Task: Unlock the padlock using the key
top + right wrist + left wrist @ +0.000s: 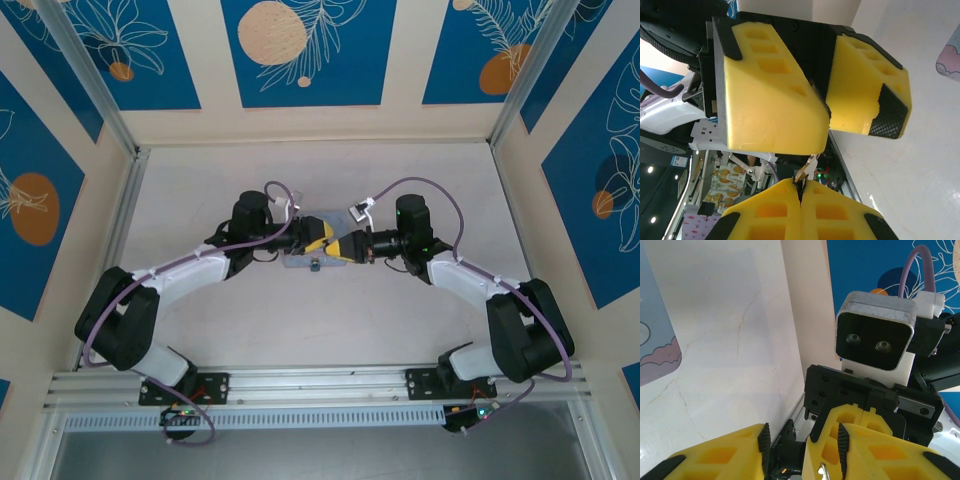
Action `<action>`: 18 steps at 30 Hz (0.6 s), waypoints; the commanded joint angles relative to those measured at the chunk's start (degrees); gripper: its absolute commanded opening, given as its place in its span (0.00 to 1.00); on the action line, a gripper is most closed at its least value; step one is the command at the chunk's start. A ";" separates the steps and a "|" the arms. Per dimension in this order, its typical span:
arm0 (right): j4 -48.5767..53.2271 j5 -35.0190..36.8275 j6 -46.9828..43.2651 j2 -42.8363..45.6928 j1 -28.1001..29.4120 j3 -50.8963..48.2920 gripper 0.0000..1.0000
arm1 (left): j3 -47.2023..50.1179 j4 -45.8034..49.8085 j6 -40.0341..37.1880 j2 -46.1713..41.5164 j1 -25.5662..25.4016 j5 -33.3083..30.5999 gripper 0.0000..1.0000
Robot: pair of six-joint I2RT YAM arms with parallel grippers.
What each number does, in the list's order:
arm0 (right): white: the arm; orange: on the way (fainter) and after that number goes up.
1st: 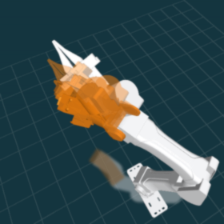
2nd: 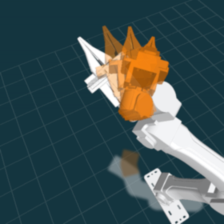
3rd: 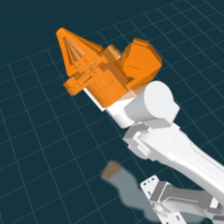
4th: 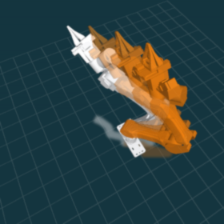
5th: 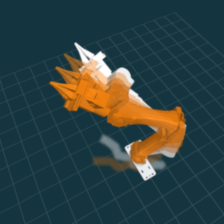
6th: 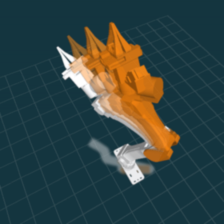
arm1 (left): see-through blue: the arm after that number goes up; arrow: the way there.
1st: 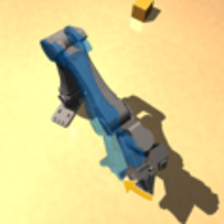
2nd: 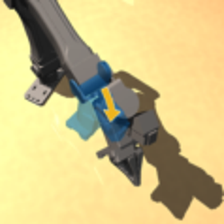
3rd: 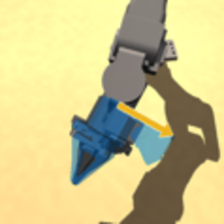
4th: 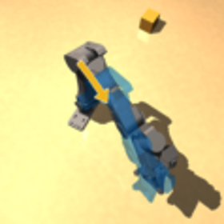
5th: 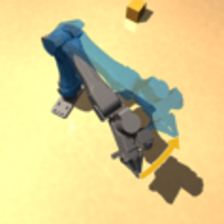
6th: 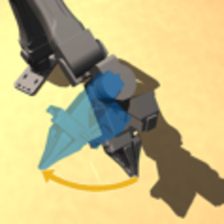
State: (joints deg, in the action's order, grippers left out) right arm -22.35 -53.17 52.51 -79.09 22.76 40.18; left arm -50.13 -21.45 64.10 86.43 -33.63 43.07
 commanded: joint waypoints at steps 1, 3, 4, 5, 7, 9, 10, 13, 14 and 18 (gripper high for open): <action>-0.59 0.30 -0.21 -0.79 0.29 1.83 0.00 | 0.65 -2.09 -0.19 -0.52 -0.93 1.32 0.39; -0.55 0.26 -0.23 -0.96 0.24 1.78 0.00 | 0.74 -2.07 -0.23 -0.70 -1.09 1.32 0.37; -0.54 0.39 -0.28 -1.04 0.21 1.76 0.00 | 0.76 -1.89 -0.28 -0.82 -1.12 1.18 0.36; -0.67 0.43 -0.37 -1.07 0.18 1.74 0.00 | 0.79 -1.84 -0.28 -0.90 -1.17 1.08 0.34; -0.76 0.52 -0.28 -1.16 0.18 1.74 0.00 | 0.83 -1.77 -0.35 -0.92 -1.23 1.07 0.30; -0.80 0.61 -0.22 -1.25 0.20 1.74 0.00 | 0.90 -1.66 -0.32 -1.00 -1.24 0.89 0.27; -0.85 0.61 -0.23 -1.26 0.18 1.67 0.00 | 0.91 -1.53 -0.49 -1.09 -1.30 0.88 0.24; -0.85 0.61 -0.31 -1.34 0.10 1.56 0.00 | 0.91 -1.14 -0.61 -1.18 -1.30 0.74 0.16; -0.83 0.61 -0.31 -1.38 0.01 1.56 0.00 | 0.91 -1.07 -0.70 -1.17 -1.30 0.70 0.14; -0.66 0.77 -0.13 -1.09 -0.50 1.39 0.00 | 0.49 -0.08 -0.99 -1.18 -1.37 0.22 0.00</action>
State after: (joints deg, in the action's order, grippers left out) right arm -22.31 -52.51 52.51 -80.34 22.63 40.40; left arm -49.87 -22.20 64.18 86.08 -34.11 42.96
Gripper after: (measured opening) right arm 0.034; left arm 0.050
